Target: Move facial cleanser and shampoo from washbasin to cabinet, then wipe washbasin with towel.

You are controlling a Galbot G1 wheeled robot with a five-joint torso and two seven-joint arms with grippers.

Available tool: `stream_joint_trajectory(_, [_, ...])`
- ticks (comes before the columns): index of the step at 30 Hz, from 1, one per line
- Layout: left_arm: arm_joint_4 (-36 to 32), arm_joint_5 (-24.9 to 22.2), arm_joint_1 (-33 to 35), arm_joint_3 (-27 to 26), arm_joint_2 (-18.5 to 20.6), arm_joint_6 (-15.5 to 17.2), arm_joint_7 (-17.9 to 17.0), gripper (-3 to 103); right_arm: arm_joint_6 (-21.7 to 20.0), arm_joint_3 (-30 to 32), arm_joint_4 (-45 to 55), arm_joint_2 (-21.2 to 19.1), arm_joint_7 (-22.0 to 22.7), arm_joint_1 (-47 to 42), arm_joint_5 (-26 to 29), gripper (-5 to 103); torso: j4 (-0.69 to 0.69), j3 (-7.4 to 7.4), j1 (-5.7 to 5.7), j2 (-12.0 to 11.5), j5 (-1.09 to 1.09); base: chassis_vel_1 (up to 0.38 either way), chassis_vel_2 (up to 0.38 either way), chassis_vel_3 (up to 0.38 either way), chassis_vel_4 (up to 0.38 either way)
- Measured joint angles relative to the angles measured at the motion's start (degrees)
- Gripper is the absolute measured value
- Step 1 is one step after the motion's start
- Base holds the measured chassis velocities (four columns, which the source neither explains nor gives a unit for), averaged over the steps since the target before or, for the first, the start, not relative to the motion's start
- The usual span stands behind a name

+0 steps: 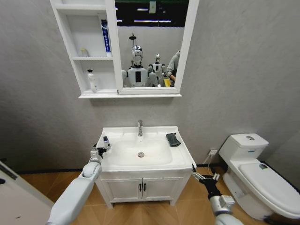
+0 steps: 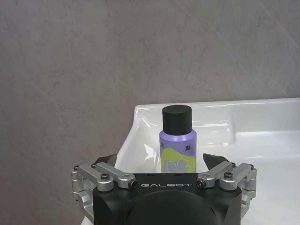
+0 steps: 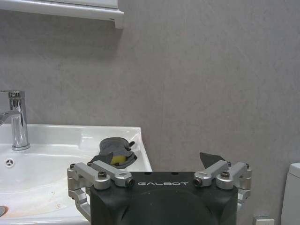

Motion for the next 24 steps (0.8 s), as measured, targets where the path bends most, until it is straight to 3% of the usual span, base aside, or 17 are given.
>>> stream_joint_trajectory(7, [1.0,0.4,-0.3,0.0,-0.7,0.0,0.6,102,-0.2,-0.1,-0.5,-0.8,0.1,0.4,0.5,100,0.01,0.0,0.0,0.0,0.0,0.0,0.0,0.0,0.0])
stream_joint_trajectory(9, [1.1,0.4,-0.4,0.0,-0.7,-0.2,1.0,98,-0.3,-0.1,-0.7,-0.8,0.2,0.4,0.4,100,0.0,0.0,0.0,0.0,0.0,0.0,0.0,0.0,0.0])
stream_joint_trajectory(12, [1.3,0.5,-0.6,0.0,-0.8,-0.4,1.7,82,-0.4,-0.2,-1.0,-0.9,0.3,0.5,0.4,100,0.01,0.0,0.0,0.0,0.0,0.0,0.0,0.0,0.0])
stream_joint_trajectory(14, [1.3,0.5,-0.7,0.0,-0.8,-0.4,1.9,82,-0.4,-0.2,-1.0,-0.9,0.3,0.6,0.4,100,0.01,0.0,0.0,0.0,0.0,0.0,0.0,0.0,0.0])
stream_joint_trajectory(15, [1.4,0.5,-0.8,0.1,-0.8,-0.4,2.0,72,-0.4,-0.3,-1.1,-1.0,0.3,0.6,0.4,100,0.0,0.0,0.0,0.0,0.0,0.0,0.0,0.0,0.0])
stream_joint_trajectory(19, [1.7,0.5,-1.0,0.2,-0.9,-0.4,2.4,61,-0.5,-0.4,-1.1,-1.0,0.3,0.7,0.4,100,0.0,0.0,0.0,0.0,0.0,0.0,0.0,0.0,0.0])
stream_joint_trajectory(22, [1.6,0.6,-1.1,0.7,-0.9,-0.5,3.3,44,-0.5,-0.4,-1.3,-1.2,0.4,0.7,0.4,100,0.01,0.0,0.0,0.0,0.0,0.0,0.0,0.0,0.0])
stream_joint_trajectory(24, [1.5,0.6,-1.1,0.8,-0.9,-0.5,3.4,44,-0.5,-0.4,-1.3,-1.2,0.4,0.7,0.4,100,0.0,0.0,0.0,0.0,0.0,0.0,0.0,0.0,0.0])
